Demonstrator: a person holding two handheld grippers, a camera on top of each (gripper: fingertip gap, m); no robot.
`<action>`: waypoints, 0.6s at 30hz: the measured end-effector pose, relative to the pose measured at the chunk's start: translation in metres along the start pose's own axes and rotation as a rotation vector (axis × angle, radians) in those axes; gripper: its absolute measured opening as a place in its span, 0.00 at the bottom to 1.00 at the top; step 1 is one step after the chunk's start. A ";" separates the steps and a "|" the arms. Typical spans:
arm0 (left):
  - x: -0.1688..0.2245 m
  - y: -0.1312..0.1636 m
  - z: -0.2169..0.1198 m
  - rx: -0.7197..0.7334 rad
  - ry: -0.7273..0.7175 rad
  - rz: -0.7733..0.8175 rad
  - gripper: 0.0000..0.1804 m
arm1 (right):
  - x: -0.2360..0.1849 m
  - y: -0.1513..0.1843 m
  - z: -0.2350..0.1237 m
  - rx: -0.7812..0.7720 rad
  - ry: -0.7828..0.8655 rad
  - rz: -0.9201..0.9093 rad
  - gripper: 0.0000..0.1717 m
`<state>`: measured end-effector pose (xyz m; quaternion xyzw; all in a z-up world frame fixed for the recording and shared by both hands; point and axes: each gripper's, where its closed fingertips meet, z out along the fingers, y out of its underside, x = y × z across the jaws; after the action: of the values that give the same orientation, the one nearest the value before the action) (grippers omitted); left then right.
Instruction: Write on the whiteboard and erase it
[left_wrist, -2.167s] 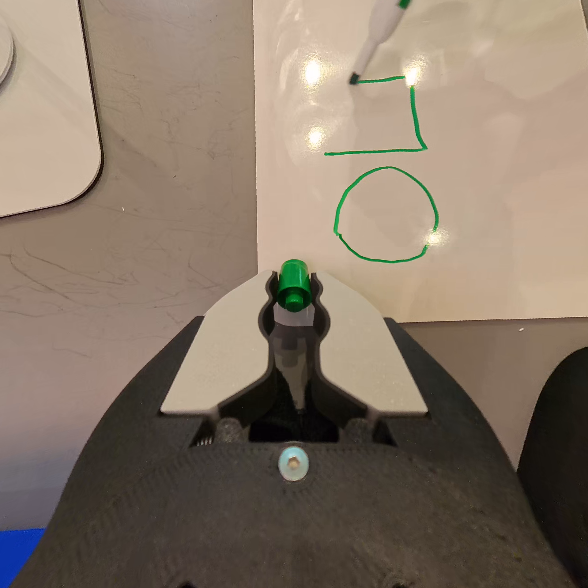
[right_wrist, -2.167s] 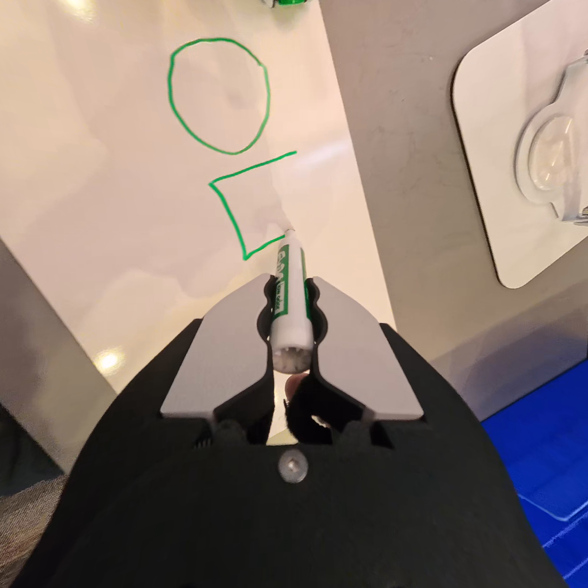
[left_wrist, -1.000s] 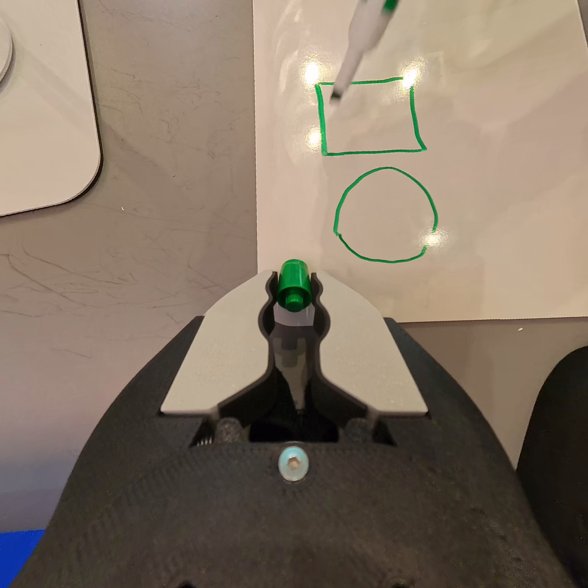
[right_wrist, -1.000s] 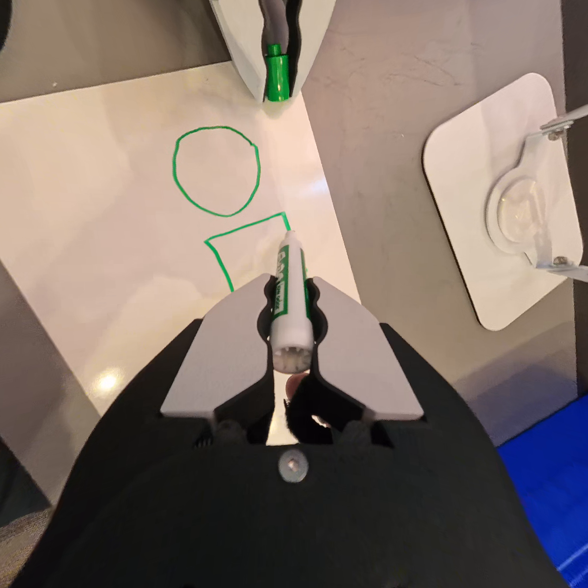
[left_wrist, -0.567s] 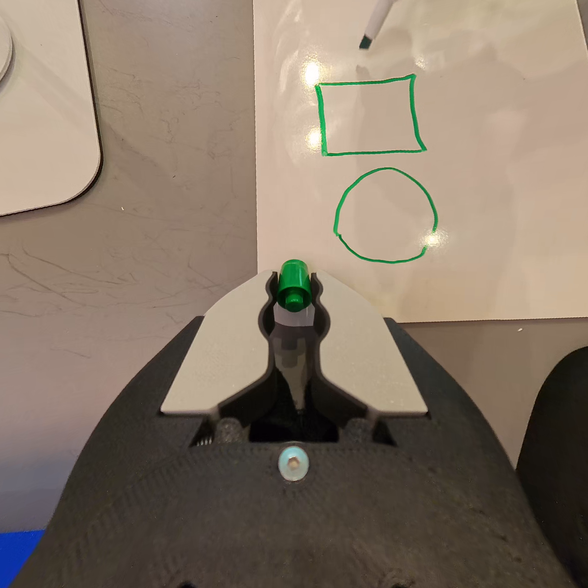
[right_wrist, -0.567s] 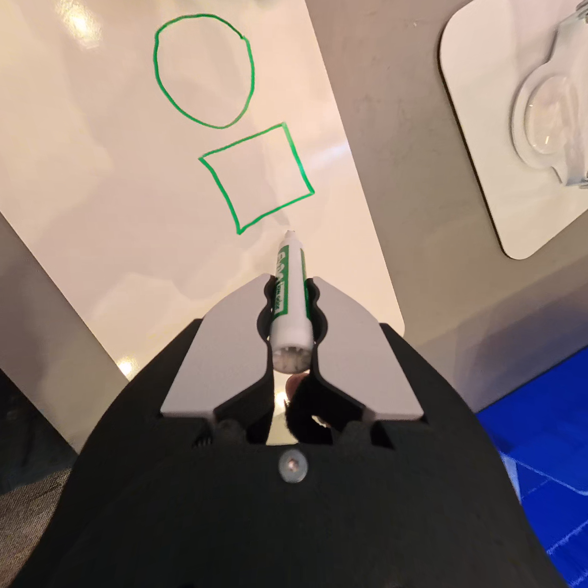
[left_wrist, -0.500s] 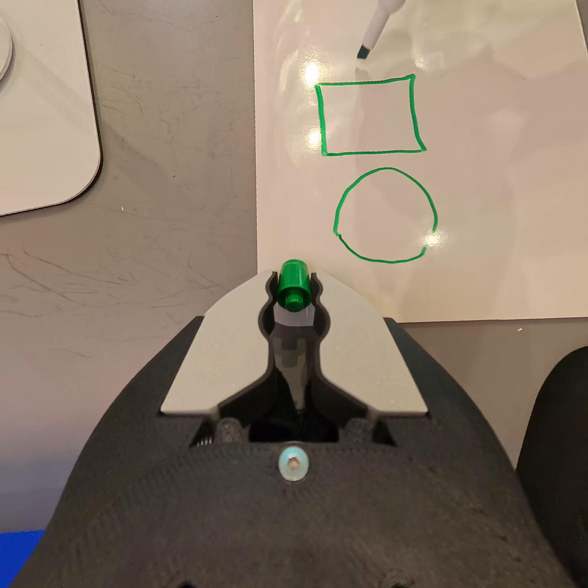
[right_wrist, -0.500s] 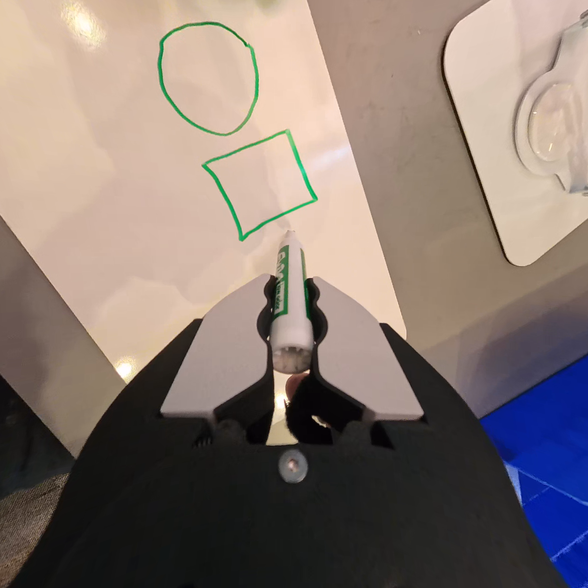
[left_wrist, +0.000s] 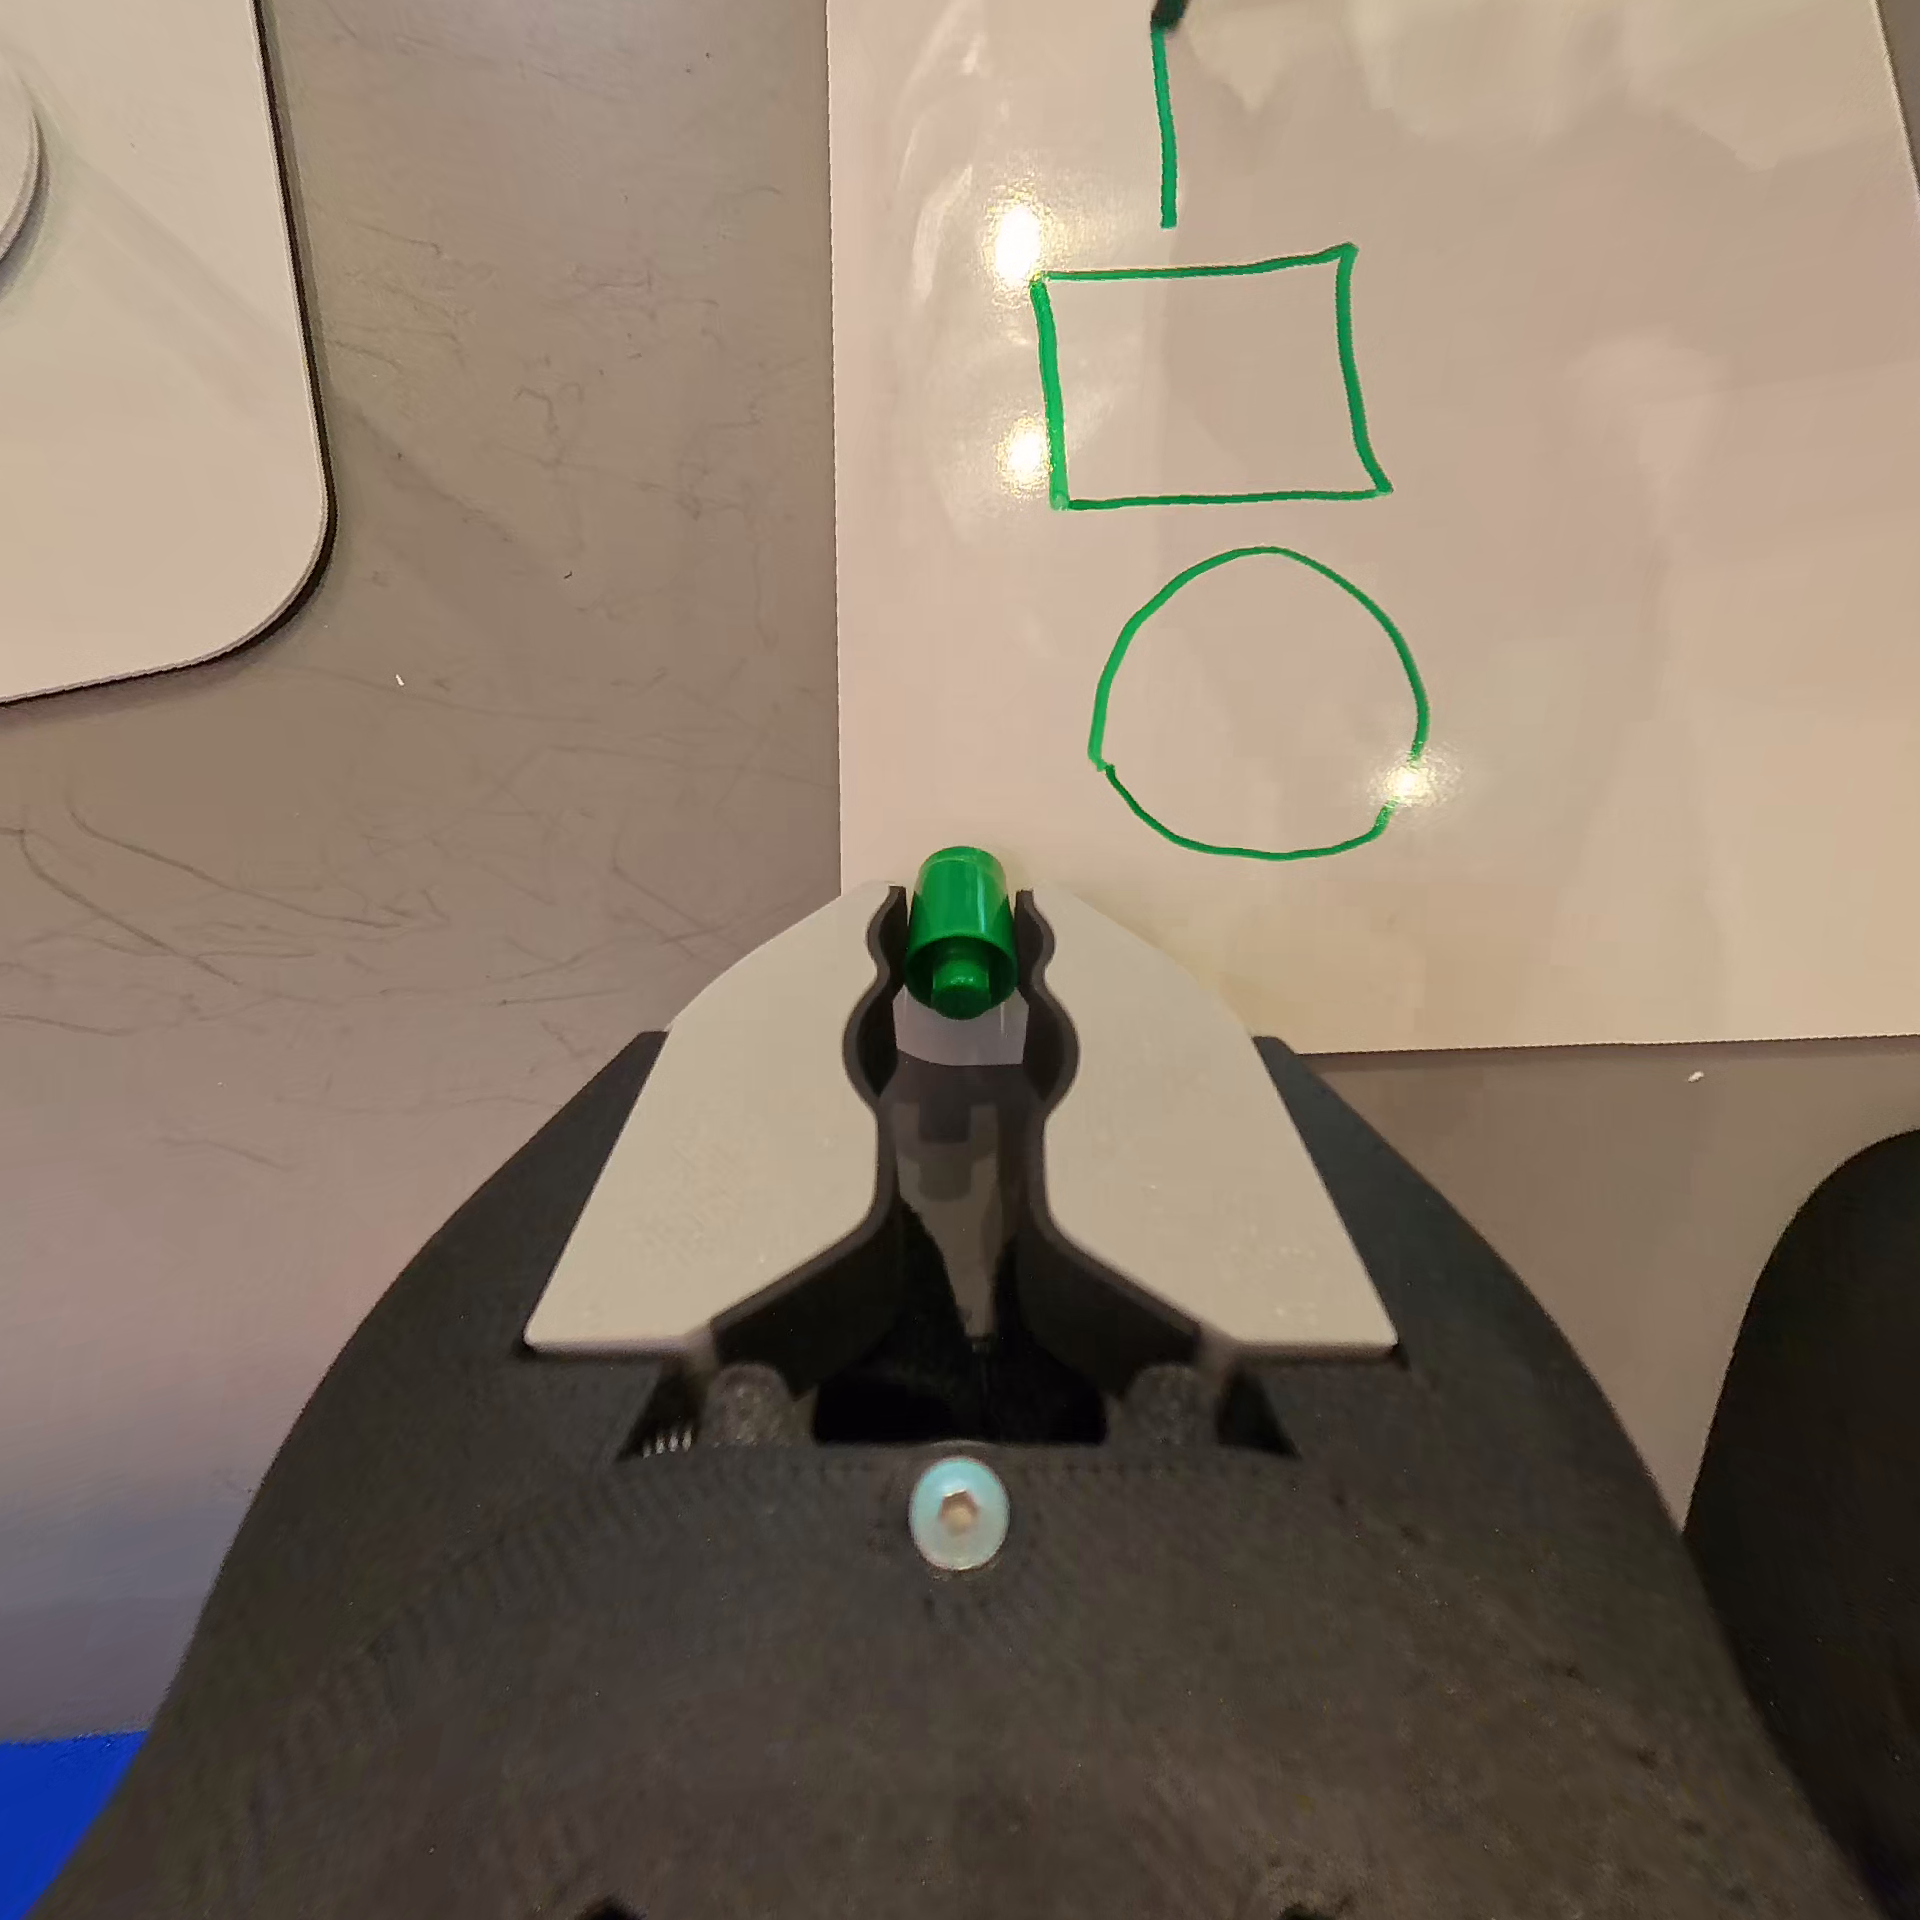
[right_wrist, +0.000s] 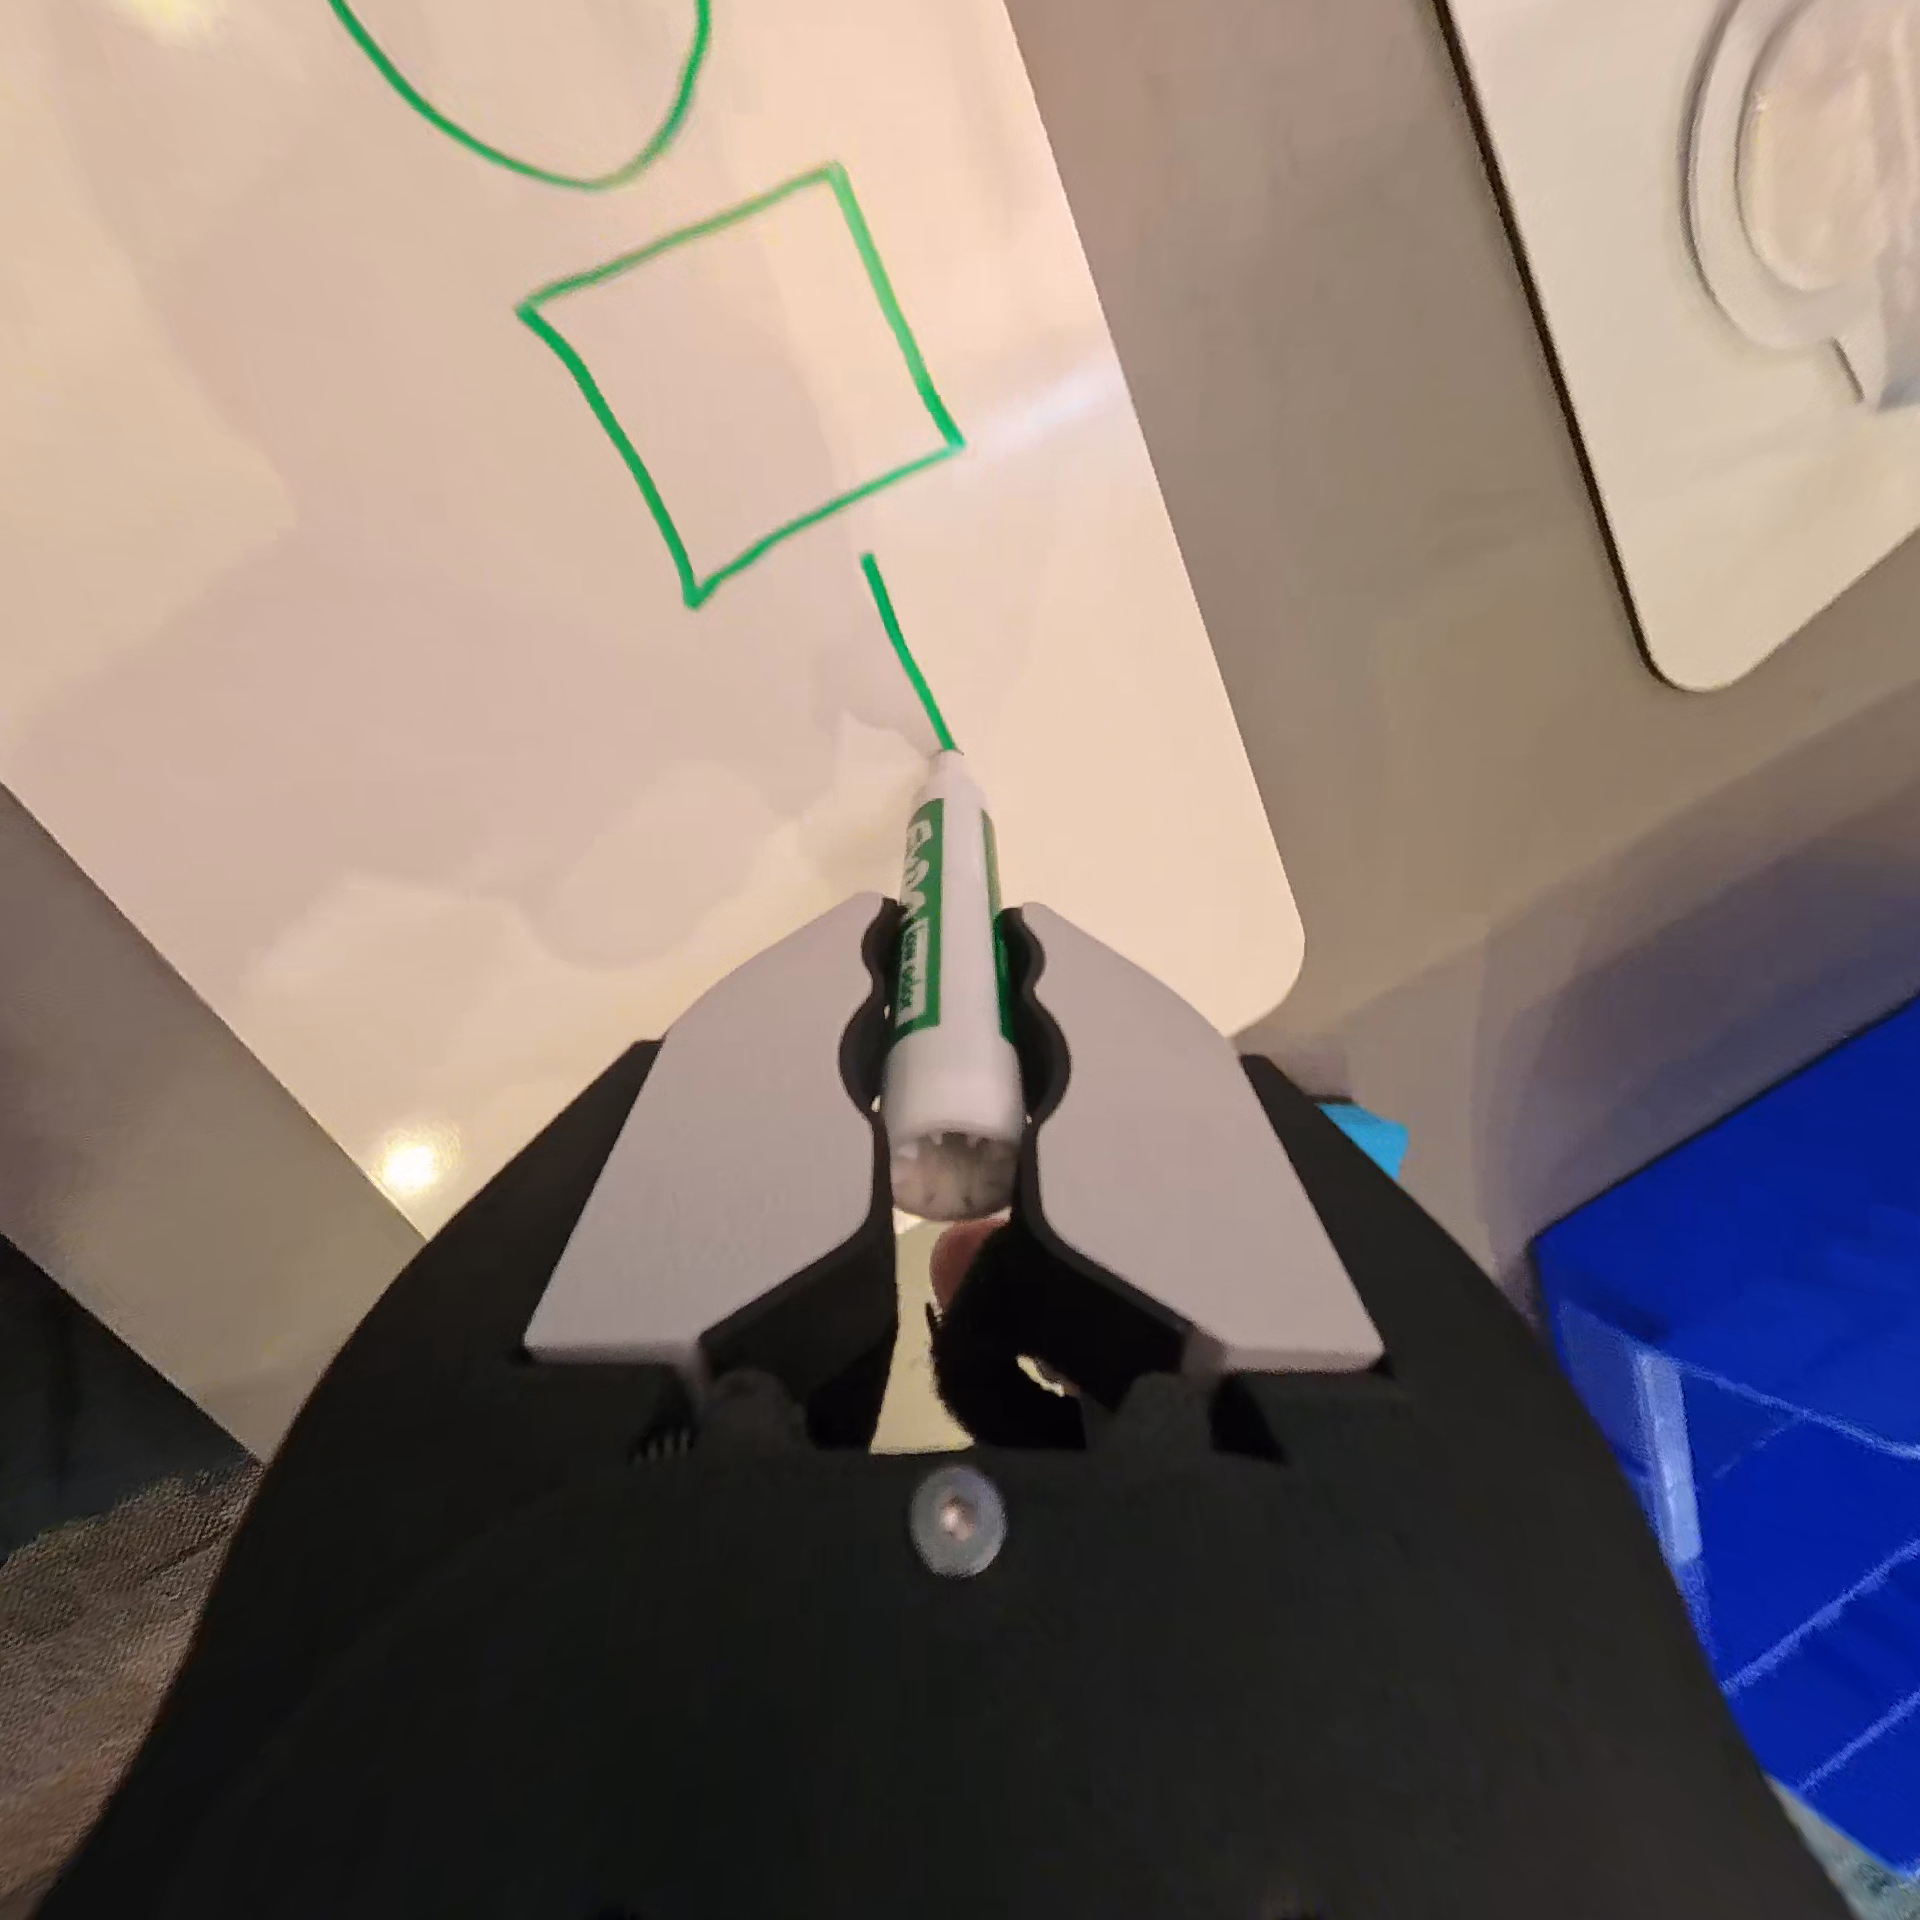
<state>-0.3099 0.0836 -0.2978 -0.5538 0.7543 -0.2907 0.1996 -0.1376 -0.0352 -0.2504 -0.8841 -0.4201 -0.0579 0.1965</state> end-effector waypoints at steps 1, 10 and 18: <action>0.000 0.000 0.000 0.000 0.000 0.000 0.11 | 0.002 0.005 -0.001 -0.002 0.002 0.011 0.11; 0.000 0.000 0.000 -0.001 0.000 -0.001 0.11 | 0.008 0.002 0.002 0.007 0.011 0.012 0.12; 0.000 0.000 0.000 -0.001 -0.001 0.000 0.11 | 0.012 -0.025 0.010 0.034 0.002 -0.024 0.12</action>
<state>-0.3100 0.0839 -0.2978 -0.5538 0.7545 -0.2902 0.1996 -0.1498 -0.0088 -0.2490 -0.8756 -0.4312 -0.0537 0.2111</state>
